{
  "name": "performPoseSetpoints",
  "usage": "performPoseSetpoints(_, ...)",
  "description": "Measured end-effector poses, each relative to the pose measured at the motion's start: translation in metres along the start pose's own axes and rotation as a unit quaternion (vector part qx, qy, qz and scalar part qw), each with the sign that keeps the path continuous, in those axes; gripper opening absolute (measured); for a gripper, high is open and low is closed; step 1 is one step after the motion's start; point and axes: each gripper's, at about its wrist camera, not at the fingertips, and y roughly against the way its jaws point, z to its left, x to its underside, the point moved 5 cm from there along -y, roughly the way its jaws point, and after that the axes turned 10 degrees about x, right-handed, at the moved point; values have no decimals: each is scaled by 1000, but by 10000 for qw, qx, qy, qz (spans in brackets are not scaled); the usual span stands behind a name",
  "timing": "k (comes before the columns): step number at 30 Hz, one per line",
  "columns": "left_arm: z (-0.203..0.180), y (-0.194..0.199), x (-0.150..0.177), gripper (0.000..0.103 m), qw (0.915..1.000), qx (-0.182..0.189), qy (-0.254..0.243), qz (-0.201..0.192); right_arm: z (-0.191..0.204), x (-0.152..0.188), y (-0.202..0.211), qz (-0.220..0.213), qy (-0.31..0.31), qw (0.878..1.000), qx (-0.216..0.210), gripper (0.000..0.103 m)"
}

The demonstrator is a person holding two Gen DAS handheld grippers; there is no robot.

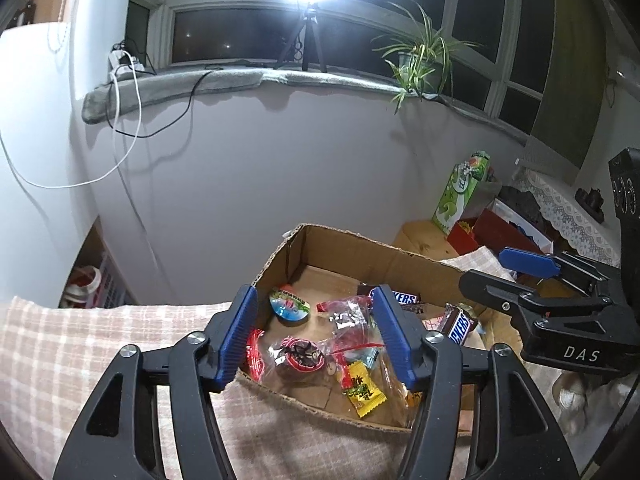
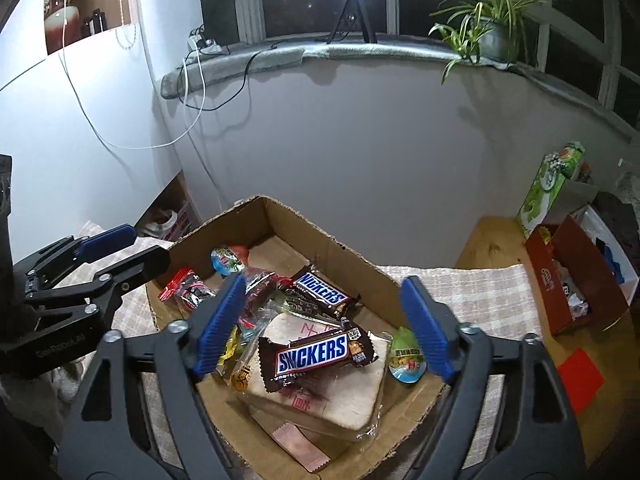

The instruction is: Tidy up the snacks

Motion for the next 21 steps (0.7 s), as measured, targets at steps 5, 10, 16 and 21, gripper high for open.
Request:
performPoseSetpoints(5, -3, 9, 0, 64, 10000, -5, -19, -58, -1, 0, 11, -104, -37, 9999, 46, 87)
performPoseSetpoints(10, -8, 16, 3, 67, 9999, -30, -51, -93, 1, 1, 23, -240, -3, 9995, 190, 93)
performPoseSetpoints(16, -15, 31, 10, 71, 9998, -11, -31, -181, -3, 5, 45, -440, -127, 9985, 296, 95)
performPoseSetpoints(21, -16, 49, 19, 73, 9996, -32, 53, -277, -4, 12, 68, -736, -130, 9958, 528, 103)
